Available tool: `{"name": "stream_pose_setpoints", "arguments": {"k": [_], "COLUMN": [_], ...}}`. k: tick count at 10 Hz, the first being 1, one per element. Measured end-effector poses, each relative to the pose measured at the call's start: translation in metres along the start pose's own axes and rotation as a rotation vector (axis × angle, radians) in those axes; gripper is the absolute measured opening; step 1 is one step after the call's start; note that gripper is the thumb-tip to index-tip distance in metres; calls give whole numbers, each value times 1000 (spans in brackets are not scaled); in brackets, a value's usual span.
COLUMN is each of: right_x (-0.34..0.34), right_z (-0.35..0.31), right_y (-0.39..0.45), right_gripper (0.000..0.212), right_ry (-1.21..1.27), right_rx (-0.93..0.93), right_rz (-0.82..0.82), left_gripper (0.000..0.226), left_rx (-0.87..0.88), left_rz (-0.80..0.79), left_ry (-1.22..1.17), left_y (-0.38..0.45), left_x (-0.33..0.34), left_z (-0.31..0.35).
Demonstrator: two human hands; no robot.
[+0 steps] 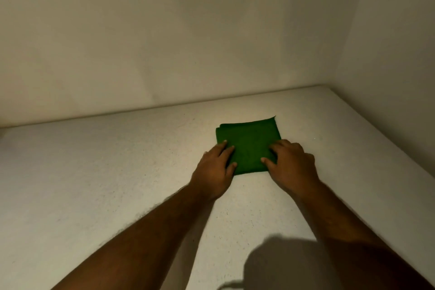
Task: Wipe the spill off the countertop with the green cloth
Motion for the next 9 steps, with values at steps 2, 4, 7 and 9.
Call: {"name": "stream_pose_setpoints", "arguments": {"k": [2,4,7,9], "right_x": [9,10,10,0], "right_z": [1,1,0,0], "right_y": [-9,-7,-5,-11], "right_gripper": [46,43,47,56], "right_ry": [11,13,66,146], "right_rx": [37,55,47,14], "right_rz": [94,91,110,162], "left_gripper": [61,62,59,60], "left_rx": [-53,-99,-142,-148], "left_rz": [-71,-170,-6,104], "left_ry": [62,81,20,10], "left_y": [6,20,-1,-33], "left_x": [9,14,-4,-28], "left_z": [1,7,13,21]}}
Point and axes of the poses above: each hand's wrist, its own y-axis towards the middle knuckle, its own x-axis out of the palm, z = x × y, the point moved 9 cm from there along y, towards the middle knuckle, and after that the axes turned 15 degrees about x, right-handed, at the moved point
